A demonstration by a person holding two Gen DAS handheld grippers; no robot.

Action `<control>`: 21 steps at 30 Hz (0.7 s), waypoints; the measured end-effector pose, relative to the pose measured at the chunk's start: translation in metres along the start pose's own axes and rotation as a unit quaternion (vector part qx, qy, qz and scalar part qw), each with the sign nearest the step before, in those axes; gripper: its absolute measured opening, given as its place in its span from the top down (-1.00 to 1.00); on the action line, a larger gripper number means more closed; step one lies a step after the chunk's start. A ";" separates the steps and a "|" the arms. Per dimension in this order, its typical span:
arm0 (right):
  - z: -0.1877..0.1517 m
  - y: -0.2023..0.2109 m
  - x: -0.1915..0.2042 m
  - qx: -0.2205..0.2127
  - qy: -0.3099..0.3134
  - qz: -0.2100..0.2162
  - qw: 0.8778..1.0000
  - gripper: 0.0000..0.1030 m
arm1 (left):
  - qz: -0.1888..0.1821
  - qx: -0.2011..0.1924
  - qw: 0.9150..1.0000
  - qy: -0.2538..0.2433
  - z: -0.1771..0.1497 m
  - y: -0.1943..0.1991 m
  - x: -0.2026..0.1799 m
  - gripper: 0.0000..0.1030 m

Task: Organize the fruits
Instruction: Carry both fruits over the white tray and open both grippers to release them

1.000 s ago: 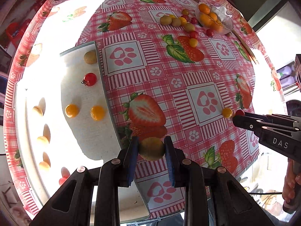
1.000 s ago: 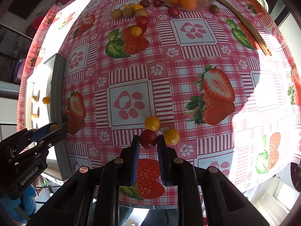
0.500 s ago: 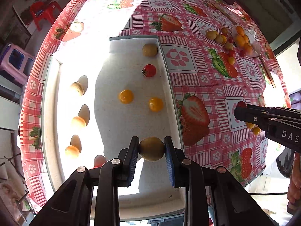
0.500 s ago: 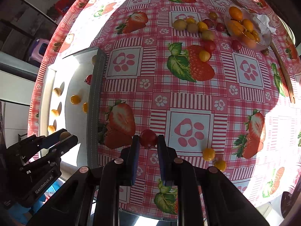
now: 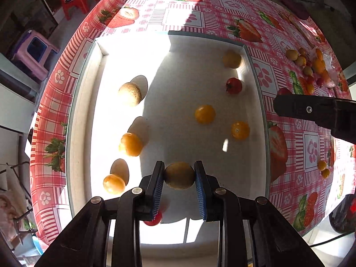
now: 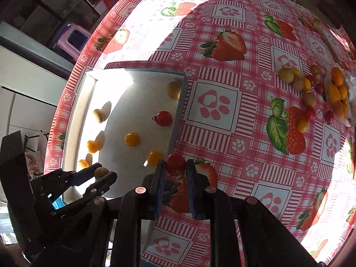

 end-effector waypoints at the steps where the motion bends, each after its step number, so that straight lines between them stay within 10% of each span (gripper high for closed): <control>1: 0.005 -0.004 0.004 0.001 0.003 0.003 1.000 0.60 | 0.003 0.002 1.000 0.004 0.000 -0.003 0.002 0.44; 19: 0.057 -0.074 0.032 0.042 0.029 0.013 0.999 0.59 | 0.031 -0.022 0.999 -0.007 0.002 -0.013 -0.001 0.41; 21: 0.058 -0.082 0.032 0.051 0.029 0.011 0.998 0.59 | 0.029 -0.021 0.999 -0.007 0.002 -0.014 -0.004 0.00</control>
Point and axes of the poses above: each gripper's, at about its wrist camera, not at the fingertips, and y roughly against the way its jaws point, x to its left, z to its top, the point moved 3 cm from there along -y, roughly the way its jaws point, and after that the axes turned 6 degrees about -x, right-handed, at the moved point
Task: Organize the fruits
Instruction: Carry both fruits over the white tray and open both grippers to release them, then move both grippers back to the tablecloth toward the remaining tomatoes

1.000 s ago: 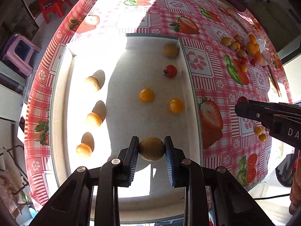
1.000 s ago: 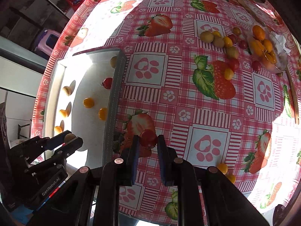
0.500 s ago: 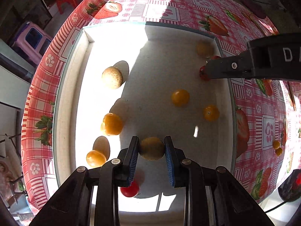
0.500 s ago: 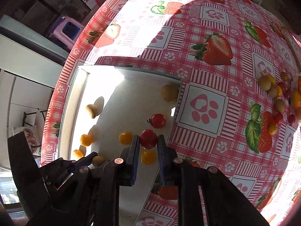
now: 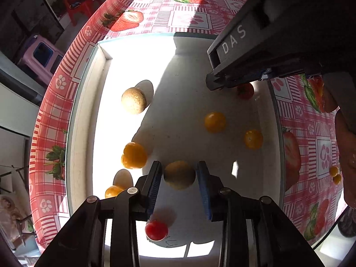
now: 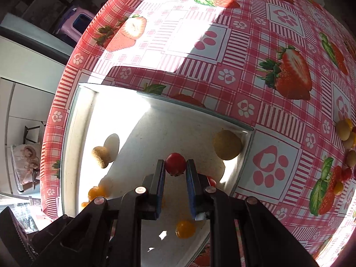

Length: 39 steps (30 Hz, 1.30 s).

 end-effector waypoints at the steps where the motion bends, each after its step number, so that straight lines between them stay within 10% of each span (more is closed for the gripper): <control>1: 0.000 0.000 0.000 -0.002 0.000 0.000 1.000 0.59 | 0.006 -0.004 1.000 0.003 0.000 0.001 -0.001 -0.42; 8: 0.008 -0.003 0.007 0.002 -0.004 0.013 1.000 0.53 | 0.022 -0.004 1.000 -0.006 -0.004 0.003 -0.004 -0.51; 13: 0.010 0.030 -0.003 -0.043 -0.033 0.032 0.998 -0.53 | 0.027 -0.004 0.999 -0.020 -0.003 0.010 -0.004 -0.51; 24: -0.060 0.094 -0.099 -0.087 -0.131 -0.014 0.988 -0.53 | 0.013 -0.027 0.997 -0.074 0.026 0.035 -0.055 -0.51; 39: -0.231 0.112 -0.221 -0.028 -0.239 -0.102 0.965 -0.53 | -0.087 -0.004 0.978 -0.192 0.051 0.024 -0.199 -0.51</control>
Point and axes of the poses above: each gripper's, at about its wrist camera, not at the fingertips, and y roughly against the way its jaws point, x to its left, z to its top, the point moved 3 cm from there along -y, roughly the way its jaws point, and after that the axes turned 6 degrees about -x, right-handed, at the moved point
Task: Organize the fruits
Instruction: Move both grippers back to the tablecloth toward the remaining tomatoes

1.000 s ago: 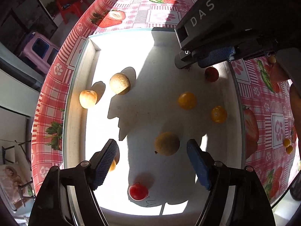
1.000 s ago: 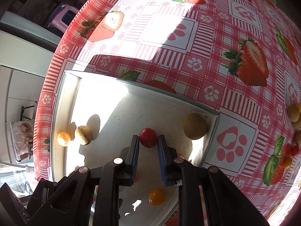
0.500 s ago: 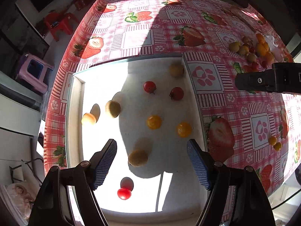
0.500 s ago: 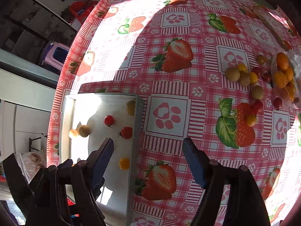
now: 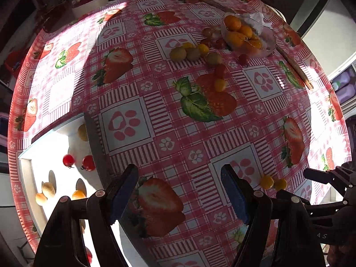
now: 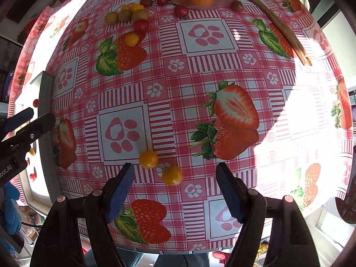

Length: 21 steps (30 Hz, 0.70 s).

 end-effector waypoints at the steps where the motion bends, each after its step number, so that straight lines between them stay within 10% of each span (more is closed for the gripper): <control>1: -0.003 -0.001 -0.003 0.001 -0.001 0.000 1.000 -0.53 | -0.002 0.001 1.000 -0.003 0.004 -0.004 -0.005 -0.51; 21: -0.014 -0.027 0.016 -0.020 0.079 -0.012 0.997 -0.27 | 0.017 0.004 1.000 0.007 0.078 -0.075 -0.035 -0.50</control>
Point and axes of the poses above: each gripper's, at about its wrist camera, not at the fingertips, and y roughly against the way its jaws point, x to its left, z to its top, the point moved 3 cm from there along -y, roughly the way its jaws point, and after that the axes turned 6 degrees about -x, right-handed, at the moved point
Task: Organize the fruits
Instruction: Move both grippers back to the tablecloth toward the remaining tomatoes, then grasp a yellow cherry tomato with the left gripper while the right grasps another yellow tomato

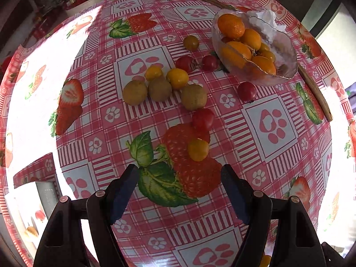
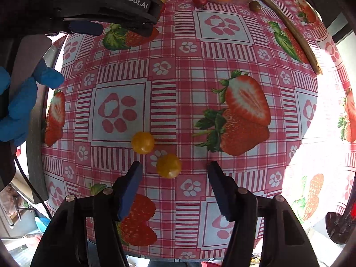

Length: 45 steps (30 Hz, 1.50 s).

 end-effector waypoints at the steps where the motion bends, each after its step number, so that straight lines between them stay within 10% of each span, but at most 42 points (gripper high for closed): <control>1: -0.001 0.000 0.000 -0.001 0.003 -0.002 1.000 -0.26 | 0.003 0.000 1.000 0.000 0.002 -0.002 -0.001 -0.50; 10: -0.009 -0.002 0.028 -0.003 0.023 -0.024 0.999 -0.02 | 0.014 -0.001 1.000 -0.004 0.009 -0.008 -0.005 -0.37; 17: -0.004 0.003 0.023 -0.005 0.034 -0.024 0.999 0.59 | -0.003 -0.007 1.000 -0.026 0.018 -0.006 -0.023 0.56; 26: 0.000 0.013 -0.003 -0.006 -0.050 0.043 0.998 0.59 | -0.029 -0.002 1.000 -0.006 -0.005 0.019 -0.010 0.56; 45: 0.004 0.021 -0.048 0.006 -0.100 0.051 0.994 0.59 | -0.049 -0.007 0.999 0.021 -0.044 0.050 0.018 0.56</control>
Point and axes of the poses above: each gripper's, at about its wrist camera, not at the fingertips, and y roughly against the way its jaws point, x to its left, z to its top, the point moved 3 cm from there along -y, roughly the way its jaws point, and after that the axes turned 6 degrees about -x, right-handed, at the moved point
